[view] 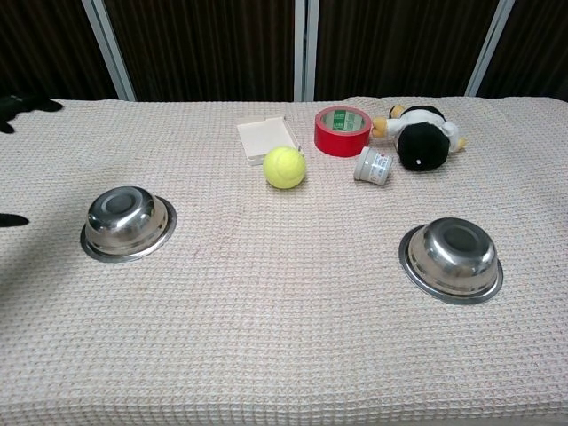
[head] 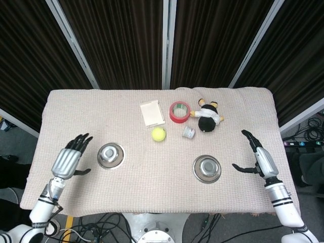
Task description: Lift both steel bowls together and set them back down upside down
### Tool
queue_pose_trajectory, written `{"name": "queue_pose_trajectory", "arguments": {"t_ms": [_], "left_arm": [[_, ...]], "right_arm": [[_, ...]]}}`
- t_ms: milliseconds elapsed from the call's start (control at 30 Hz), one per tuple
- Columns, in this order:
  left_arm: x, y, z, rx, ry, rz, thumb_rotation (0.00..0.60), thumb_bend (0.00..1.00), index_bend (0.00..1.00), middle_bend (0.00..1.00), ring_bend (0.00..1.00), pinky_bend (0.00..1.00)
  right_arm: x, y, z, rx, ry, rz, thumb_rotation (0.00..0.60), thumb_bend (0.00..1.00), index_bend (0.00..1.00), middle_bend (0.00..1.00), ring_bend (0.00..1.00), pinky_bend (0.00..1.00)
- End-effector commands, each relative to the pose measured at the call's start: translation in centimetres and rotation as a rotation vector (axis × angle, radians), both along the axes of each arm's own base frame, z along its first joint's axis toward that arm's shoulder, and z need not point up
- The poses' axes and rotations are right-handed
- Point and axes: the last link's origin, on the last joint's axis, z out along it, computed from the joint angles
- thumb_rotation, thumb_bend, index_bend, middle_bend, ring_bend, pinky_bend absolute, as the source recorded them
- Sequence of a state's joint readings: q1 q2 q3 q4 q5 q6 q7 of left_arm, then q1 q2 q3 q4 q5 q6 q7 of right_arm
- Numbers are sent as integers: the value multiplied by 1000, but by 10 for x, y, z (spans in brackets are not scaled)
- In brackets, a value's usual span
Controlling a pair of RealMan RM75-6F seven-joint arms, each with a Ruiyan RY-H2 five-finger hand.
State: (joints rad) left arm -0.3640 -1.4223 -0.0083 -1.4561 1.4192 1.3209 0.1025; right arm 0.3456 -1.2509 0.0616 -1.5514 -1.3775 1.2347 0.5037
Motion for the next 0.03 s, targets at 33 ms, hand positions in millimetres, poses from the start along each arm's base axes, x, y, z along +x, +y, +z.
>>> {"name": "queue_pose_trajectory", "arguments": {"t_ms": [33], "left_arm": [[-30,-34,11,130,-20,139,600,0,0,0,4,167]], "right_arm": [[-13,28,-14,-176,287,-24,600,65,0,0,0,0]]}}
